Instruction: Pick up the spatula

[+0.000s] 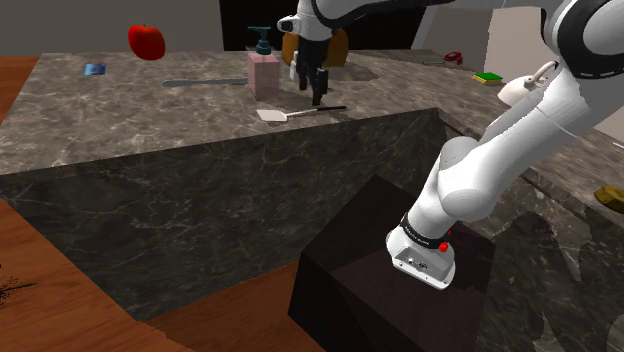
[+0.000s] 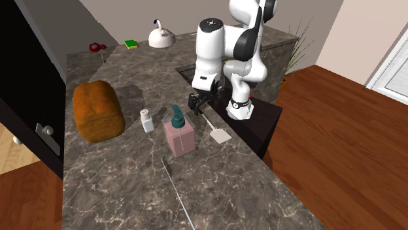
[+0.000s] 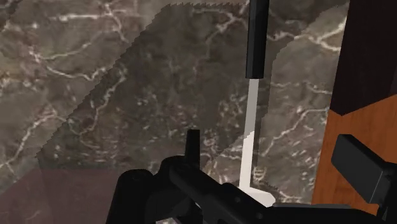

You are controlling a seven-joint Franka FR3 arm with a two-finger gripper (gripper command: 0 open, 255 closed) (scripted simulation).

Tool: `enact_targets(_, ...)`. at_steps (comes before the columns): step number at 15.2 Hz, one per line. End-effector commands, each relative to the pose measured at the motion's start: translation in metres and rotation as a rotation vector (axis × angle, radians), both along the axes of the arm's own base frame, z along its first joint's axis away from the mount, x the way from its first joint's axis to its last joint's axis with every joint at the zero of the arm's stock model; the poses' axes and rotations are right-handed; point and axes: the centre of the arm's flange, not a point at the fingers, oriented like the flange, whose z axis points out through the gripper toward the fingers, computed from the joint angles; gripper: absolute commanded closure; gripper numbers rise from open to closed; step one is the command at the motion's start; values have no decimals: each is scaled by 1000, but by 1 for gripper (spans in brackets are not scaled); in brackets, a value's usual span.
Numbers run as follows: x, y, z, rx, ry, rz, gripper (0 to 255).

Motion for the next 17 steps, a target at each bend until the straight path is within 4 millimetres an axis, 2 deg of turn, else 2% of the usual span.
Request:
enact_targets(1, 1, 1, -11, -1, 3, 23, 0)
enact_targets(5, 1, 1, -32, -1, 3, 23, 0)
enact_targets(7, 1, 1, -35, -1, 3, 23, 0)
enact_targets(8, 1, 1, -35, -1, 3, 23, 255)
enact_targets(17, 1, 1, -35, -1, 3, 23, 255)
